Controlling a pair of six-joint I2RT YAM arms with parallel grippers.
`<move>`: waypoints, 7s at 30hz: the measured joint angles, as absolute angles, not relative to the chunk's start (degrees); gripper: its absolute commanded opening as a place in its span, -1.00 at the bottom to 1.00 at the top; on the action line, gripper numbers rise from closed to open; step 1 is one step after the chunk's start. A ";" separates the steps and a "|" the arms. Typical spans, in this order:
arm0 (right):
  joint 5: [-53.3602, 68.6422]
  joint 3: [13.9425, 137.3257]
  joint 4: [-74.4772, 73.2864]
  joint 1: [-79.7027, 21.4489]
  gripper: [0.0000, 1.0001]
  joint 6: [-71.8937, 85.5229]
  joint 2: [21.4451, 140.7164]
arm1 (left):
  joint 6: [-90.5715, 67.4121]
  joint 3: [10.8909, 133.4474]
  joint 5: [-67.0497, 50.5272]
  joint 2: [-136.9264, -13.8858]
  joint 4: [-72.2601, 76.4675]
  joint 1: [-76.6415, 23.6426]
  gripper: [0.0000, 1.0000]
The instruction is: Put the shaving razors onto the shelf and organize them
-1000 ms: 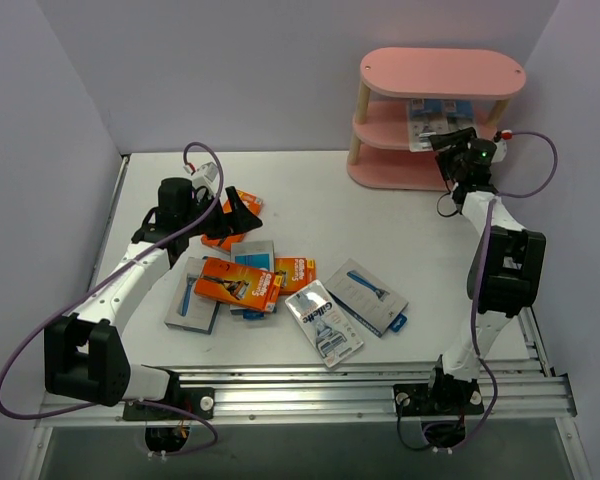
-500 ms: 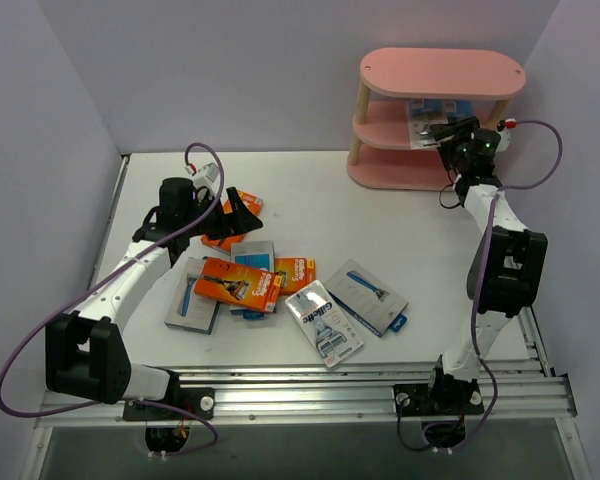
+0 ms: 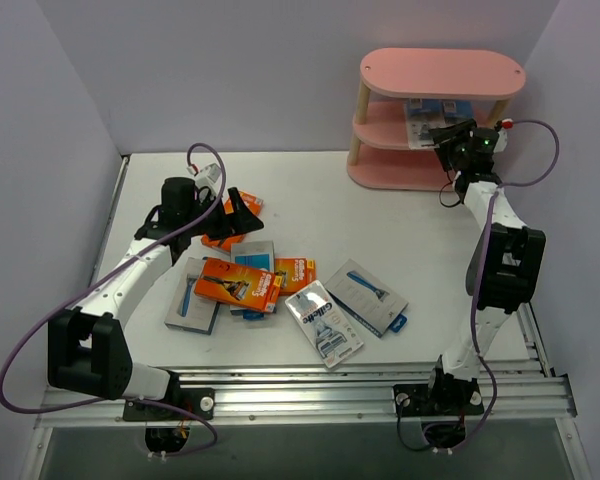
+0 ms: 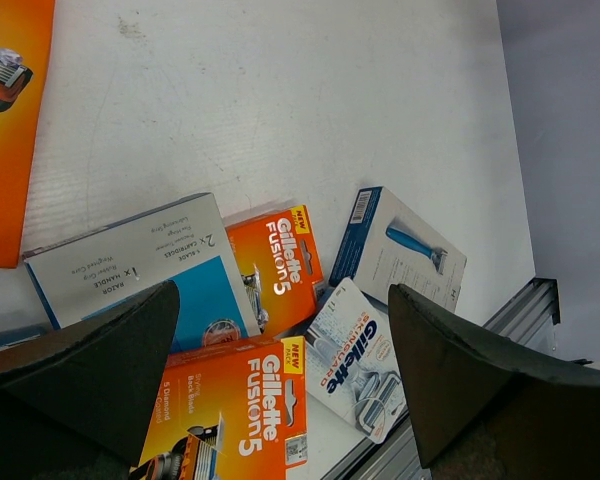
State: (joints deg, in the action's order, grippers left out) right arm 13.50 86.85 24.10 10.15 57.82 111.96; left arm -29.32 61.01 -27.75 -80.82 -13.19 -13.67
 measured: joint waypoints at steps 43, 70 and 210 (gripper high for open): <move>19.03 78.74 17.65 10.52 0.56 53.41 100.09 | -27.68 62.30 -28.27 -82.41 -15.79 -13.78 0.88; 16.56 58.04 8.58 -41.41 0.38 33.34 84.23 | -21.28 63.18 -4.95 -74.28 -22.79 -12.27 0.88; -41.78 54.19 -33.26 -72.86 -0.30 50.39 101.12 | -17.80 64.86 -6.74 -72.60 -29.50 -11.14 0.88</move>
State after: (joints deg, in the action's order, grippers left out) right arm -41.78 54.19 -33.26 -72.86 50.39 101.12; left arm -17.80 64.86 -6.74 -72.60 -29.50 -11.14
